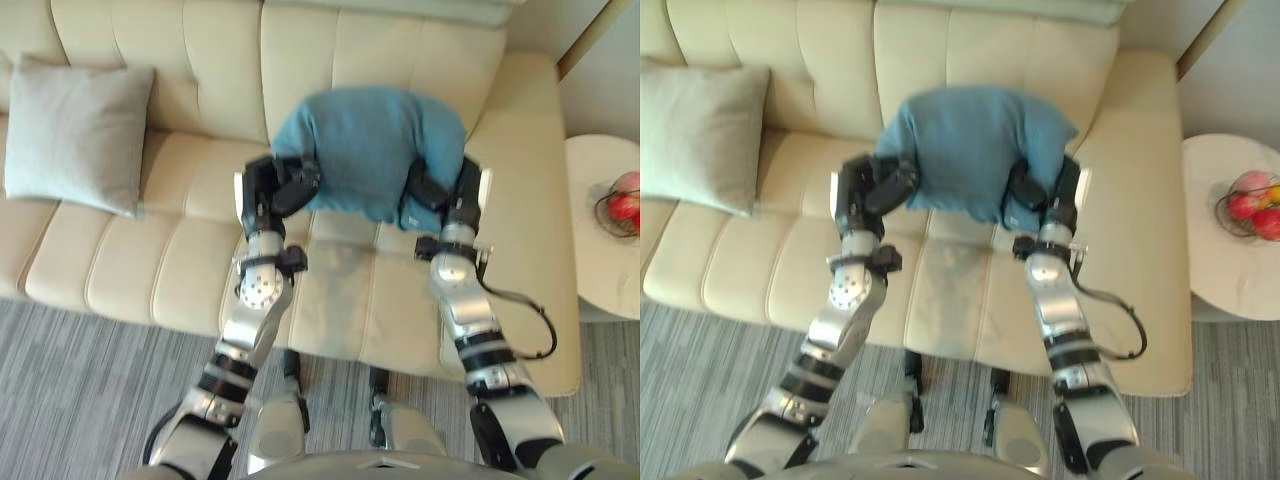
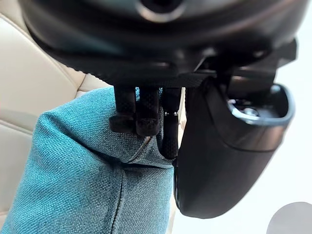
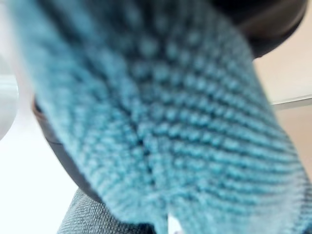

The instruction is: Pick up cushions and gather them together orderly.

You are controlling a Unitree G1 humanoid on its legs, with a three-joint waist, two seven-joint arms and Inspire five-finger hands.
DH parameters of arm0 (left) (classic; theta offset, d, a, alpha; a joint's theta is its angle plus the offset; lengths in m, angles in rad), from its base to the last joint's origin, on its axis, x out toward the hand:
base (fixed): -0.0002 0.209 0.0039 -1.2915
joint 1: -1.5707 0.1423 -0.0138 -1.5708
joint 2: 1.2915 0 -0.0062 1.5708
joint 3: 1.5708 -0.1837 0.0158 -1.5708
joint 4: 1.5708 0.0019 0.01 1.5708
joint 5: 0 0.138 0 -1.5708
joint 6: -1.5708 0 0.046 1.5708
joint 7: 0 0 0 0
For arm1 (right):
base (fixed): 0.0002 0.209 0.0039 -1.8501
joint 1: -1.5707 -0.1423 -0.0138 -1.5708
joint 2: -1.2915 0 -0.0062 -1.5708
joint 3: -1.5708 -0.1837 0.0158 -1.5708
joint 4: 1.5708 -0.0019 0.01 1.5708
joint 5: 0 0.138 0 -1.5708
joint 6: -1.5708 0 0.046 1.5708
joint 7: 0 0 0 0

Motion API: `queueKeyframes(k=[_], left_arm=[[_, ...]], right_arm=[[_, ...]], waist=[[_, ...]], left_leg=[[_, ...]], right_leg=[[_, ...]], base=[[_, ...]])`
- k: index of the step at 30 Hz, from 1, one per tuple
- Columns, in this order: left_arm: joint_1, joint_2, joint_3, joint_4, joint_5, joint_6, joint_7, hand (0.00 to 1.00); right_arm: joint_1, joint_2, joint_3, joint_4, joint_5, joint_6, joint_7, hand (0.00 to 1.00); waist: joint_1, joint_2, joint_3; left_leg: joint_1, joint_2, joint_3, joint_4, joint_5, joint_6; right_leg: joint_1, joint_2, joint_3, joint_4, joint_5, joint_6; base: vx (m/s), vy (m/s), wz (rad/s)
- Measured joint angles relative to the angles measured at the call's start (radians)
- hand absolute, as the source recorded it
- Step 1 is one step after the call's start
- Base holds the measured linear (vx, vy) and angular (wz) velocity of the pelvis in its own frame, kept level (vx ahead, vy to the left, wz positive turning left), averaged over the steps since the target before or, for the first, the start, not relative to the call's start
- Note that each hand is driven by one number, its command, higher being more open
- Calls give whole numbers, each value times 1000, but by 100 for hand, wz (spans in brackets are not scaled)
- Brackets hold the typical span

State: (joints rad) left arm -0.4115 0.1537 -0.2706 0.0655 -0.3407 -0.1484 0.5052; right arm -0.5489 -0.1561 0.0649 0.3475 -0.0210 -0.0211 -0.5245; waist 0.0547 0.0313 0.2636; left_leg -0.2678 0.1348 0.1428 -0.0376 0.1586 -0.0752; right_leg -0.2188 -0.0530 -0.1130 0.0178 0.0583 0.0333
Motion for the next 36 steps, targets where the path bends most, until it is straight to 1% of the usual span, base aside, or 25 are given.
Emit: queueKeyframes(k=[2,3,4,5,6,7,8,9,10,11,14,17,19,21,22,23,26,28,29,31,36], left_arm=[[-43,0,4,0,0,-18,23,0],[-54,-1,4,0,0,-23,30,0],[-55,-1,4,0,0,-24,32,0],[-64,-2,5,1,0,-28,35,100],[-104,-1,4,17,0,-38,35,100],[-217,6,5,83,0,-73,35,100],[-274,9,5,115,-1,-79,36,100],[-438,12,5,183,-4,-79,39,100],[-506,19,4,202,-5,-88,39,100],[-545,25,5,225,-4,-104,39,100],[-604,23,13,314,-3,-119,39,100],[-601,12,21,383,-3,-119,37,100],[-577,-7,26,437,-4,-88,31,100],[-483,-43,36,459,-4,-34,16,100],[-468,-50,40,461,-4,-32,11,100],[-415,-85,52,463,-3,-25,2,100],[-354,-118,52,463,1,-24,-20,100],[-314,-128,52,459,10,-25,-44,100],[-293,-132,52,456,23,-25,-53,100],[-239,-134,60,433,39,-25,-74,100],[-183,-128,72,427,53,-23,-109,100]], right_arm=[[-43,-2,-2,1,0,0,-22,0],[-51,0,-2,1,0,0,-30,100],[-52,1,-2,1,0,0,-31,100],[-59,6,-9,3,0,0,-33,100],[-93,4,-32,18,-7,-3,-34,100],[-214,-13,-82,99,-22,-8,-41,100],[-274,-26,-97,144,-21,-7,-53,100],[-431,-59,-148,233,-19,0,-77,100],[-493,-73,-164,251,-18,-2,-97,100],[-529,-73,-163,267,-18,-5,-117,100],[-572,-72,-164,313,-17,-12,-140,100],[-569,-54,-192,332,-13,-13,-142,100],[-533,-28,-201,335,16,-9,-138,100],[-441,32,-198,336,23,4,-118,100],[-426,40,-196,336,23,4,-116,100],[-365,73,-192,330,23,4,-109,100],[-278,121,-190,290,23,-1,-104,100],[-199,130,-152,239,22,-11,-93,100],[-157,134,-137,222,22,-19,-85,100],[-92,144,-126,209,22,-26,-66,100],[-8,140,-122,165,21,-23,-21,100]], waist=[[1,2,6],[2,2,8],[3,2,8],[12,7,20],[17,9,49],[18,15,92],[17,18,95],[28,28,125],[32,30,169],[27,32,196],[20,35,202],[14,36,203],[15,36,204],[15,36,205],[14,36,205],[13,36,205],[13,35,204],[13,33,203],[13,32,203],[10,28,200],[10,27,199]], left_leg=[[-32,-2,-12,-1,10,-1],[-36,-2,-15,-1,11,-1],[-36,-2,-15,-1,11,-1],[-33,-7,-15,-3,11,-1],[-31,-9,-16,-2,11,0],[-74,-9,-26,20,22,9],[-116,-9,-36,31,28,9],[-194,-8,-48,22,58,6],[-196,-8,-47,-4,82,7],[-199,-9,-50,-22,97,6],[-259,-14,-57,-48,127,10],[-313,-14,-68,-48,139,5],[-339,-15,-70,-48,142,3],[-344,-21,-70,-48,143,4],[-344,-22,-70,-48,143,4],[-342,-25,-72,-48,143,4],[-325,-29,-75,-48,143,4],[-301,-30,-74,-48,137,-1],[-286,-29,-73,-48,129,-10],[-268,-26,-67,-49,121,-8],[-250,-20,-65,-49,120,-7]], right_leg=[[-29,-7,-13,7,1,2],[-32,-9,-17,9,1,2],[-32,-10,-17,9,1,2],[-31,-13,-21,15,-3,4],[-33,-15,-24,27,-9,6],[-80,-19,-32,62,-10,7],[-119,-21,-40,79,-10,7],[-216,-22,-45,113,-7,6],[-234,-21,-45,120,0,7],[-243,-22,-48,120,4,7],[-317,-26,-53,133,13,10],[-371,-33,-64,149,15,12],[-401,-38,-72,168,14,11],[-410,-47,-76,183,6,13],[-410,-49,-77,186,3,13],[-414,-55,-85,210,-11,11],[-414,-65,-94,251,-36,9],[-402,-71,-95,279,-56,6],[-393,-72,-97,290,-64,4],[-385,-72,-97,308,-78,0],[-368,-69,-100,308,-80,-1]], base=[[-92,42,17],[-22,28,12],[3,25,6],[-8,33,2],[-38,35,7],[-88,31,12],[-186,21,18],[-194,12,9],[-165,3,6],[-68,-8,0],[-52,-19,4],[-17,-7,9],[17,5,11],[54,16,7],[81,15,13],[56,7,14],[63,-28,11],[31,-54,2],[24,-77,-1],[26,-108,-4],[27,-86,-1]])
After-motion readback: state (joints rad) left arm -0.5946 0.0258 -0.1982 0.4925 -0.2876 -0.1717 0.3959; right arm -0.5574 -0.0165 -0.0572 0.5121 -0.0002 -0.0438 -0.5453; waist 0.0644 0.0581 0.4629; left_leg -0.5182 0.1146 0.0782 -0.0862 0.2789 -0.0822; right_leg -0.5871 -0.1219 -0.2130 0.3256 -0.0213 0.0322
